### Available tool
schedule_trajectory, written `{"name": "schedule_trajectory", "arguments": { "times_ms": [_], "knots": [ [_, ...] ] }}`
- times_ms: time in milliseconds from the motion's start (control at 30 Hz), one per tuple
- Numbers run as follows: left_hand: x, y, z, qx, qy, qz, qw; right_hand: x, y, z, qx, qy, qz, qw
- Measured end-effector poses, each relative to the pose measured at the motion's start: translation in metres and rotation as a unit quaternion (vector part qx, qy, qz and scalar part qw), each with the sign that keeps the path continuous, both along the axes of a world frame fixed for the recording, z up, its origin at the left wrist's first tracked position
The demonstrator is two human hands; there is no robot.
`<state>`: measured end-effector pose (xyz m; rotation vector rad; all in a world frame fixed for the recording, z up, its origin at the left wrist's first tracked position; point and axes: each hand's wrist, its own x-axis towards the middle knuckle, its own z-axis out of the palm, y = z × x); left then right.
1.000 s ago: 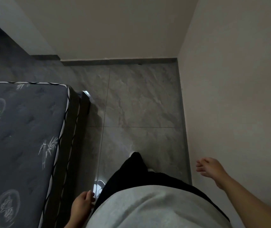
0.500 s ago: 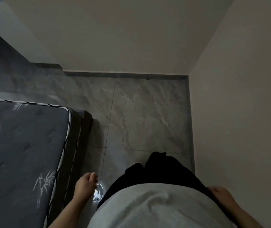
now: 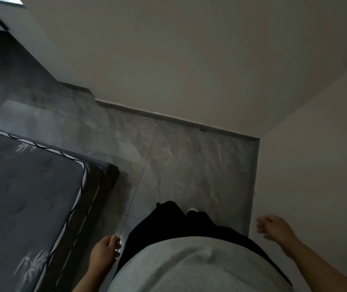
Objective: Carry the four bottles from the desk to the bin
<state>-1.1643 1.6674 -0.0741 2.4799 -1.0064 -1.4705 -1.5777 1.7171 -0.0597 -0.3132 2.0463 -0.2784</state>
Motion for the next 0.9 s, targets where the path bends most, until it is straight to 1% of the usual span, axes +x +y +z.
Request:
{"name": "schedule_trajectory", "arguments": {
  "times_ms": [133, 267, 367, 467, 533, 633, 767, 900],
  "knots": [
    [0.000, -0.020, 0.000, -0.005, -0.033, 0.043, 0.999, -0.009, -0.089, 0.002, -0.020, -0.004, 0.065, 0.998],
    [0.000, -0.062, -0.005, 0.001, -0.045, 0.055, 0.997, -0.004, -0.163, -0.011, -0.021, -0.003, 0.106, 0.994],
    [0.005, -0.106, -0.007, 0.010, -0.043, 0.065, 0.997, 0.007, -0.203, -0.014, 0.019, 0.009, 0.142, 0.990],
    [0.012, -0.154, -0.010, -0.007, -0.021, 0.099, 0.995, 0.013, -0.235, -0.015, 0.052, 0.022, 0.224, 0.973],
    [0.016, -0.188, -0.011, -0.021, -0.008, 0.124, 0.992, 0.011, -0.257, -0.009, 0.075, 0.019, 0.207, 0.975],
    [0.020, -0.239, -0.007, -0.042, 0.003, 0.141, 0.989, 0.013, -0.297, 0.003, 0.093, 0.027, 0.212, 0.973],
    [0.024, -0.300, -0.011, -0.062, -0.005, 0.155, 0.986, 0.014, -0.369, -0.001, 0.064, 0.016, 0.224, 0.972],
    [0.025, -0.341, -0.013, -0.066, -0.027, 0.190, 0.979, 0.027, -0.461, -0.002, 0.052, 0.011, 0.306, 0.951]
  ]
}}
